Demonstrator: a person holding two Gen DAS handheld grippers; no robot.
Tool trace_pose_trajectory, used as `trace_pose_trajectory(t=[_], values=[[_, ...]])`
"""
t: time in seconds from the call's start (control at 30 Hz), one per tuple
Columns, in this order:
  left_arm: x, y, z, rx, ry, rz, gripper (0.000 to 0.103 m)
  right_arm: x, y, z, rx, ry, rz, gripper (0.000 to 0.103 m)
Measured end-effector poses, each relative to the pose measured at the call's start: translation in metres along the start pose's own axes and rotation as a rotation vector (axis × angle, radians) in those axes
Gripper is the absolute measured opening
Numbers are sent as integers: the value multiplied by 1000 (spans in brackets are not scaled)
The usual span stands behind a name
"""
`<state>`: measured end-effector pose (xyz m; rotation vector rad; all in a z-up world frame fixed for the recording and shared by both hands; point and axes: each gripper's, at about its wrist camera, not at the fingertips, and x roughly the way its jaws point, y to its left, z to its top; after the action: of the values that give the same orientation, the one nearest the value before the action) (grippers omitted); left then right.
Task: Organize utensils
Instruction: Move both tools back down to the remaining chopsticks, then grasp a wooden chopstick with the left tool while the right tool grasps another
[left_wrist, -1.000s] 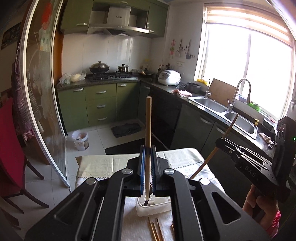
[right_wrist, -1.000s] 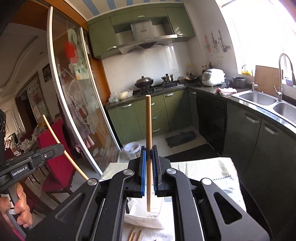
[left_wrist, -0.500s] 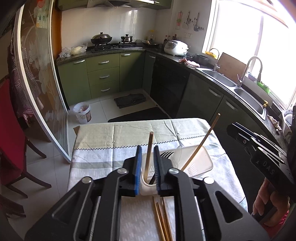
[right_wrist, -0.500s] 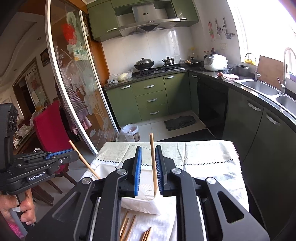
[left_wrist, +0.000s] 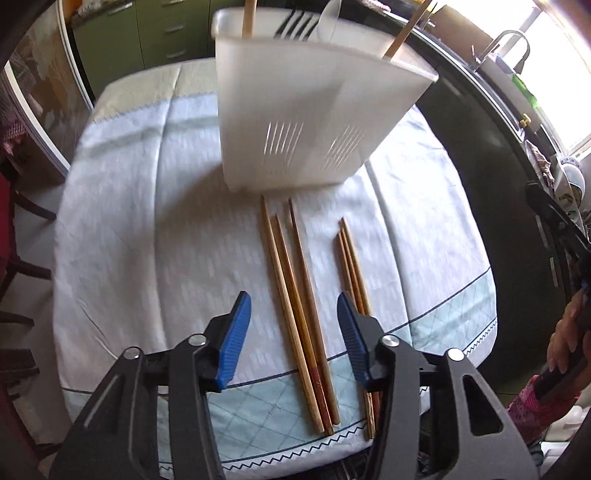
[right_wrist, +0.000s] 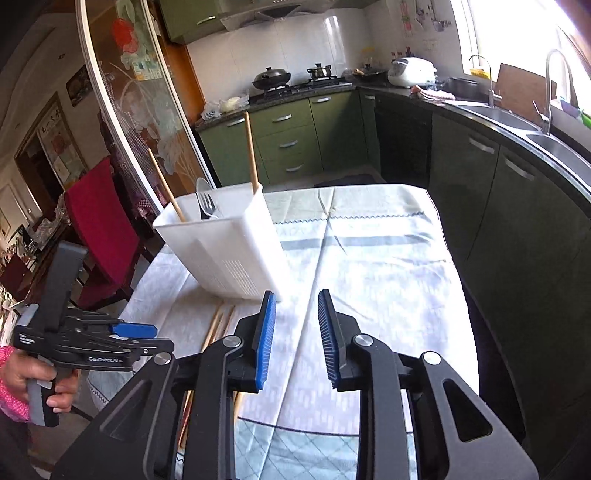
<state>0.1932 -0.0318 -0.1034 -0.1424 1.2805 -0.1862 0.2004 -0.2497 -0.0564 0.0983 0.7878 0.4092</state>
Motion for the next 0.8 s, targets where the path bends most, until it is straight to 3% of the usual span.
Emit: trace_pose_trajectory(t=[0.07,0.33,0.47,0.8], values=[[17,2,-1,-15,14,23,30,0,-7,-12,8,13,-1,24],[46,1,9,-36,31,93,28,20,-9,-38,-6,90,2,25],[56,-1,9,-34,49,131,22,40,1,-42,-18,139,18,25],[66,-5,14,-29,73,115,22,79,29,-45,-71,241,39,25]])
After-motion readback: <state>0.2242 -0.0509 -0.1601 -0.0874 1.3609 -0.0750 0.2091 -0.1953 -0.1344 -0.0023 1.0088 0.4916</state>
